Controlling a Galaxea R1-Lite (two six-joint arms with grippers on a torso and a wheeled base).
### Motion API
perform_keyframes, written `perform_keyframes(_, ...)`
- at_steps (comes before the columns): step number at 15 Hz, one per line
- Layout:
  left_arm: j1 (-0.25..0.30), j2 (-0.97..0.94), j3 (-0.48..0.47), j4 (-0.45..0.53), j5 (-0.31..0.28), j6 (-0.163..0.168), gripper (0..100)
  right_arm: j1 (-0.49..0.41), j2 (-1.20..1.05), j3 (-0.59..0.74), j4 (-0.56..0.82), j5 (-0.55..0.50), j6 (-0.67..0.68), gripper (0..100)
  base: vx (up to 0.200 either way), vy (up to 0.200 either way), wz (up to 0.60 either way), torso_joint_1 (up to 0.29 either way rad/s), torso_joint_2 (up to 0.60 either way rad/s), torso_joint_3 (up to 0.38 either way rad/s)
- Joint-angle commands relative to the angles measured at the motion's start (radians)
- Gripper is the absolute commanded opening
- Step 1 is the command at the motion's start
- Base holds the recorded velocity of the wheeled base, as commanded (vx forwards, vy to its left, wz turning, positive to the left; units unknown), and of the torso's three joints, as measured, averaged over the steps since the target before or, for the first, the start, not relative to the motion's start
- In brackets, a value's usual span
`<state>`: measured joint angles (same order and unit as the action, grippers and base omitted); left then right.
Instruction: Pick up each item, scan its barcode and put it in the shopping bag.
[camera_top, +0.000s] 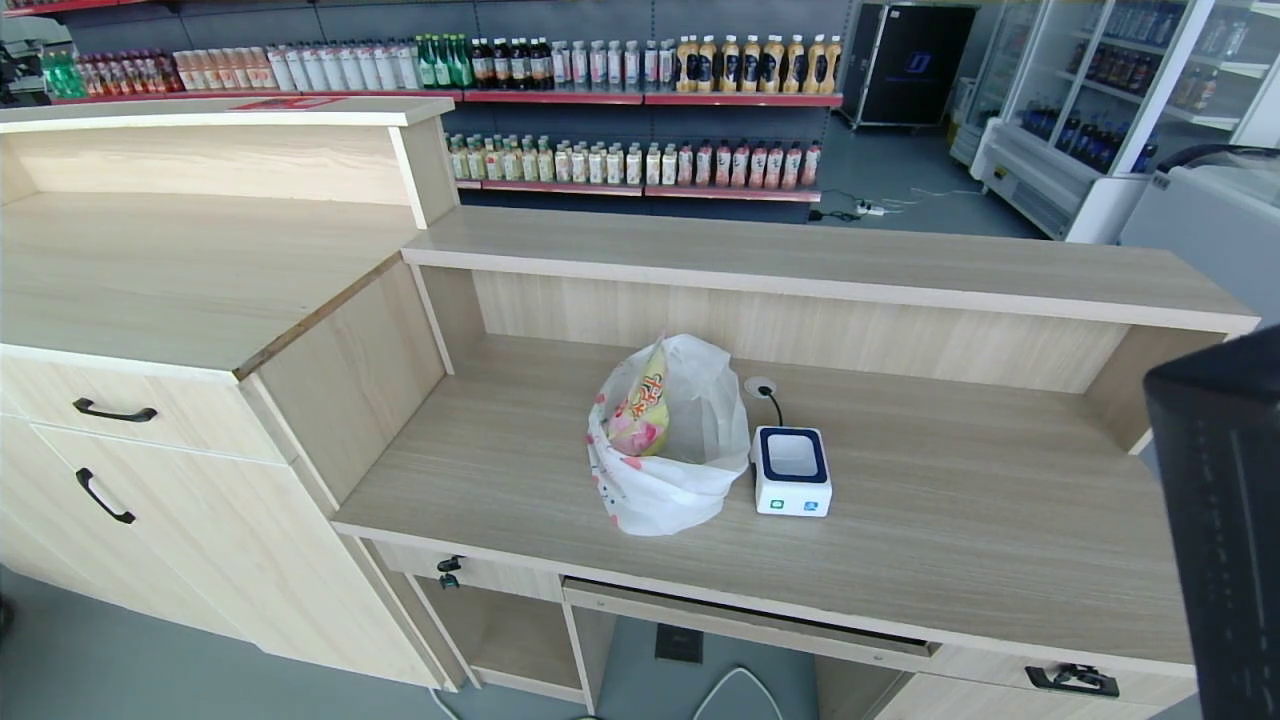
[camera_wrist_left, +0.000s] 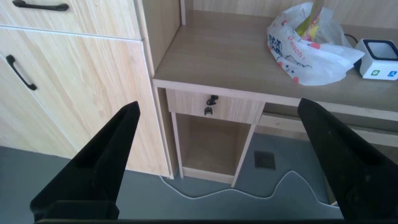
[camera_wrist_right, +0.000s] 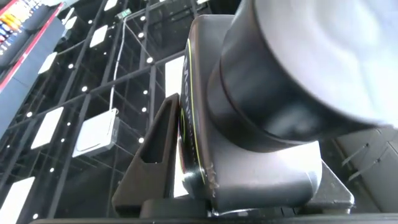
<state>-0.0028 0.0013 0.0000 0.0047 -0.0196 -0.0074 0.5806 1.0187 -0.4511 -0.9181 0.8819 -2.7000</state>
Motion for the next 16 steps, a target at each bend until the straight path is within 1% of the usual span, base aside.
perform_keyframes(1,0.000,0.000,0.000,0.000,0.000,0.000,100,0.019,-0.003,0.009,-0.001,0.000,-0.003,0,0.000,0.000,0.00,0.000,0.00,0.000)
perform_keyframes(16,0.000,0.000,0.000,0.000,0.000,0.000,100,0.031,0.006,0.008,-0.004,-0.004,-0.003,0,0.000,0.000,0.00,0.000,0.00,0.000)
